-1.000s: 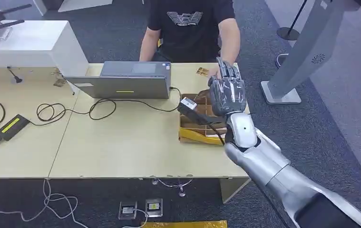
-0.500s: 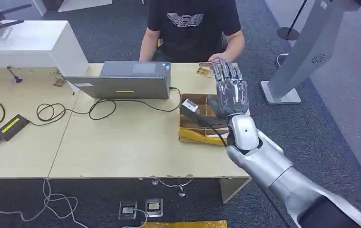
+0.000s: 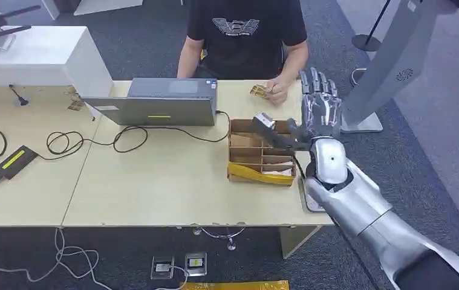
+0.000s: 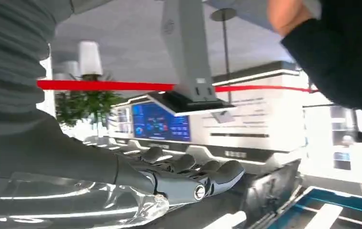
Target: Pass the card to the sensor for recognition and then transmit it.
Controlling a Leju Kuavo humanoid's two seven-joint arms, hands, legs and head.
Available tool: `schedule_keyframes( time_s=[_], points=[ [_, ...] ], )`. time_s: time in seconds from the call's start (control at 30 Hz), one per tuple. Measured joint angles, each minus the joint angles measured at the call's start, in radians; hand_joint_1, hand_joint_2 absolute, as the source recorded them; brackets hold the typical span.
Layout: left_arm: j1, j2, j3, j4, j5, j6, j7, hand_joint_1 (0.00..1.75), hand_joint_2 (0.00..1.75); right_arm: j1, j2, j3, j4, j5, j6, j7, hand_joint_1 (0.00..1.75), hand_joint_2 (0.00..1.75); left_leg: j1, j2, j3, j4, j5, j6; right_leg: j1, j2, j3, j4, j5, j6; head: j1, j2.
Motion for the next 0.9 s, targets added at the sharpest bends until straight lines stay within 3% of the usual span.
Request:
schedule_keyframes(
  time_s=[0.4,0.9],
  points=[
    [0.001,-0.002,0.017,0.000,0.003,0.000,-0.003,0.00,0.00,0.000,-0.061,-0.045,-0.030,-0.019,0.022,0.017,0.00,1.75,0.000,0.002,0.001,0.000,0.000,0.000,0.000,0.001,0.000,0.000,0.000,0.000,0.000,0.000],
    [0.030,-0.005,0.086,0.000,0.035,0.000,-0.027,0.00,0.00,0.020,-0.231,-0.155,-0.016,-0.200,0.080,0.108,0.00,1.75,-0.001,0.002,0.000,0.000,0.000,0.000,-0.001,0.001,-0.001,-0.001,0.001,0.000,0.000,0.000]
  ],
)
